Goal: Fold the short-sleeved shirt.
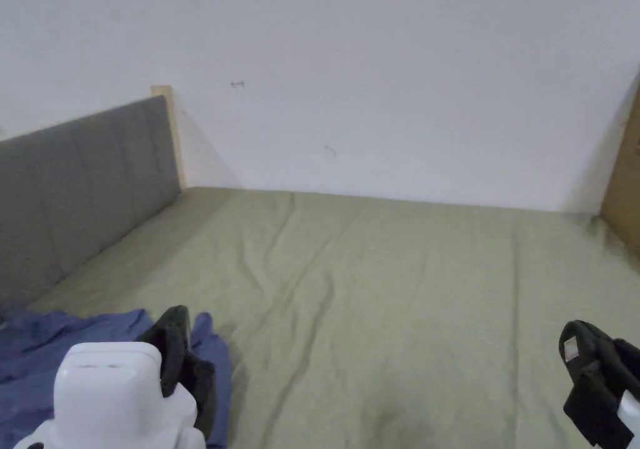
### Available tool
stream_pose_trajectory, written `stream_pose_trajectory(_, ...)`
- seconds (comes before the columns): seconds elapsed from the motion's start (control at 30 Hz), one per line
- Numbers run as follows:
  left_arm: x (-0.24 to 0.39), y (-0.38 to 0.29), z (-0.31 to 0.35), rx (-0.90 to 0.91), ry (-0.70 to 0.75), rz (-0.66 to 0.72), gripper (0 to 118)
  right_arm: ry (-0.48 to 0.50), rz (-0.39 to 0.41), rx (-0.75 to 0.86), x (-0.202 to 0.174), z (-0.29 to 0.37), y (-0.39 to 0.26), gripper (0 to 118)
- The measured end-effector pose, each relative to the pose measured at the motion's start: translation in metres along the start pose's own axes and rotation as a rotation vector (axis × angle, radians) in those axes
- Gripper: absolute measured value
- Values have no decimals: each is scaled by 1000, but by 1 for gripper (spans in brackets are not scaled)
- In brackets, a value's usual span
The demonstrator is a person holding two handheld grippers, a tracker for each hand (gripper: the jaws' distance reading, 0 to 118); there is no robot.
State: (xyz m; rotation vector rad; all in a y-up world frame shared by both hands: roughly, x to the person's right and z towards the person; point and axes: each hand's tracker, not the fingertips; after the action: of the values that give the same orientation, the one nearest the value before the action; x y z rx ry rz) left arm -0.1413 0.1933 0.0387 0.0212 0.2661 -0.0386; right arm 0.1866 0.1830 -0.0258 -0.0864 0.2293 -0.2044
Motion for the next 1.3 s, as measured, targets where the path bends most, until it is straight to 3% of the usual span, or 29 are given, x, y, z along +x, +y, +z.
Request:
stream_pose_trajectory(0.2, -83, -5, 16, -52, 247, -20, 0, 266, 63, -22, -73, -31, -8, 0)
stream_pose_trajectory(0.27, -93, -8, 14, -70, 265, 2, 0, 298, 92, -35, -84, -32, -10, 0)
stream_pose_trajectory(0.4, -94, -8, 4, -64, 250, 46, 0, 287, 90, -67, -80, -38, -10, 0)
stream_pose_trajectory(0.5, -98, -3, -34, -59, 179, -27, 0, 253, 77, -108, -67, -40, -11, 0)
stream_pose_trajectory(0.67, -123, -38, -165, -504, -75, -116, 0, 151, 106, -173, -41, -46, -16, 0)
stream_pose_trajectory(0.7, -127, -53, -192, -588, -119, -110, 17, 140, 107, -186, -35, -48, -18, 0)
stream_pose_trajectory(0.73, -130, -68, -213, -648, -130, -81, 52, 130, 108, -200, -31, -50, -20, 0)
stream_pose_trajectory(0.77, -135, -85, -237, -730, -119, -58, 95, 117, 113, -216, -28, -48, -24, 0)
stream_pose_trajectory(0.8, -138, -104, -259, -825, -120, -22, 118, 102, 119, -235, -23, -50, -27, 0)
stream_pose_trajectory(0.83, -141, -119, -275, -904, -122, -2, 111, 88, 124, -253, -20, -52, -30, 0)
stream_pose_trajectory(0.87, -145, -129, -291, -869, -105, 37, 111, 73, 128, -275, -16, -55, -33, 0)
stream_pose_trajectory(1.07, -129, -214, -348, -1058, -63, 8, 112, 24, 126, -391, -5, -72, -50, 0)
stream_pose_trajectory(1.13, -128, -238, -364, -1134, -74, 24, 118, 27, 129, -414, -3, -77, -53, 0)
stream_pose_trajectory(1.23, -119, -249, -360, -1005, -36, -44, 118, 30, 172, -432, -5, -81, -57, 0)
stream_pose_trajectory(1.3, -119, -248, -361, -1033, -36, -34, 118, 29, 182, -436, -6, -82, -59, 0)
